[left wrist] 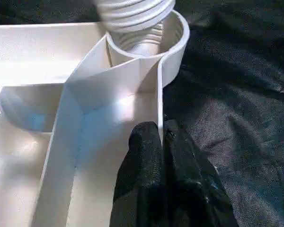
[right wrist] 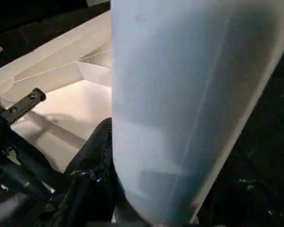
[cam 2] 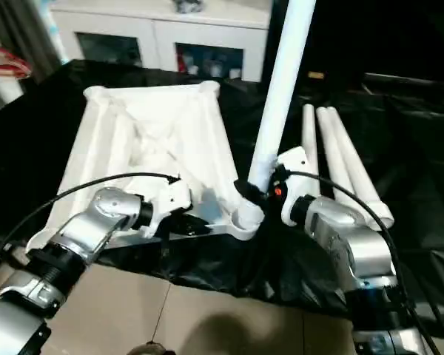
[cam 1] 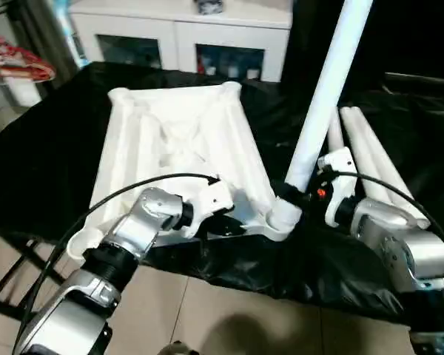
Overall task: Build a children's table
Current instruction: Insert table leg to table base
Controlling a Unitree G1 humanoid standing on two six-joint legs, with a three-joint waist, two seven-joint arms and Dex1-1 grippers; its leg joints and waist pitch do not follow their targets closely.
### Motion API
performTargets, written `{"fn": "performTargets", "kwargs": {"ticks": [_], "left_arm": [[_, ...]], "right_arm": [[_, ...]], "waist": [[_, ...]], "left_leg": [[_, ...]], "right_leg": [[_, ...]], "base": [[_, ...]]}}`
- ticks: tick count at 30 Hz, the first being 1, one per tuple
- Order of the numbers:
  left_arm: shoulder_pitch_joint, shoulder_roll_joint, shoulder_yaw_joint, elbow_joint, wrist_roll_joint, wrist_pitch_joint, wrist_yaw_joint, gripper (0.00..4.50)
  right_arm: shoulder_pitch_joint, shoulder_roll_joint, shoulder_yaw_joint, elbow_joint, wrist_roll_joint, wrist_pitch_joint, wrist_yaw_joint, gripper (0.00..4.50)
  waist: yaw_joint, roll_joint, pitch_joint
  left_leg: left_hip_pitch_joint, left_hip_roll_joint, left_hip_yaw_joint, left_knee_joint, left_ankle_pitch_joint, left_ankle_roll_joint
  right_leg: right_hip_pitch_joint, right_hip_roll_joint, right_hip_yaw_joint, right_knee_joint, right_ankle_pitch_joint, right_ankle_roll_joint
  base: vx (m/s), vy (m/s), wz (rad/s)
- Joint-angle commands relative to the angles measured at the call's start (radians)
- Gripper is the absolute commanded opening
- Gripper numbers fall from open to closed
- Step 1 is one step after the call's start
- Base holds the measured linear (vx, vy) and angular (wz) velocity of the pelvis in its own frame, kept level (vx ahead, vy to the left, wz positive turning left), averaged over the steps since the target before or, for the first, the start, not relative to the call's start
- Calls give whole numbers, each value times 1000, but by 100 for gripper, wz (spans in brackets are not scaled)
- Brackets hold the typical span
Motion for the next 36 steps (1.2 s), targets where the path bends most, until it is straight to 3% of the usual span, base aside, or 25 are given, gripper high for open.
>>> {"fn": "performTargets", "kwargs": {"ticks": [1,7,16,18,20,23,26,36], "left_arm": [[10,-1,-21,-13,17,5,-1,0],[6,0,-13,-8,35,7,21,0],[0,8,0,-7,19,-3,-2,0],[0,8,1,-10,17,0,-5,0],[4,15,0,-16,17,-11,-19,0],[6,21,1,-22,13,-15,-34,0],[9,23,3,-29,6,-17,-46,0],[27,27,5,-71,-12,-3,-78,0]], "right_arm": [[-13,0,16,37,-12,6,16,190],[-44,-14,55,71,-8,23,90,190],[-40,-37,87,64,-22,24,143,190],[-40,-37,87,67,-24,23,146,190],[-40,-38,88,76,-32,16,145,190],[-38,-40,89,82,-34,12,152,190],[-38,-34,90,93,-36,5,152,190],[-3,-2,70,114,-15,-18,160,190]], "waist": [[-1,-19,-63],[-1,-23,-58],[0,-22,-58],[1,-23,-60],[2,-16,-61],[2,-19,-62],[3,-11,-62],[1,-14,-62]], "left_leg": [[22,94,-33,-68,-30,71],[23,97,-34,-73,-64,65],[23,97,-34,-73,-67,54],[23,97,-34,-71,-57,57],[24,97,-34,-70,-56,57],[24,97,-34,-69,-51,59],[24,98,-35,-70,-62,55],[25,99,-35,-72,-73,47]], "right_leg": [[41,-112,49,-50,113,-269],[38,-112,48,-58,51,-262],[39,-112,48,-57,68,-266],[40,-113,48,-55,84,-268],[39,-112,48,-54,93,-270],[40,-112,47,-52,117,-277],[40,-113,47,-52,113,-282],[42,-114,47,-51,125,-287]], "base": [[0,0,0],[0,0,0],[0,0,0],[0,0,0],[0,0,0],[0,0,0],[0,0,0],[0,0,0]]}}
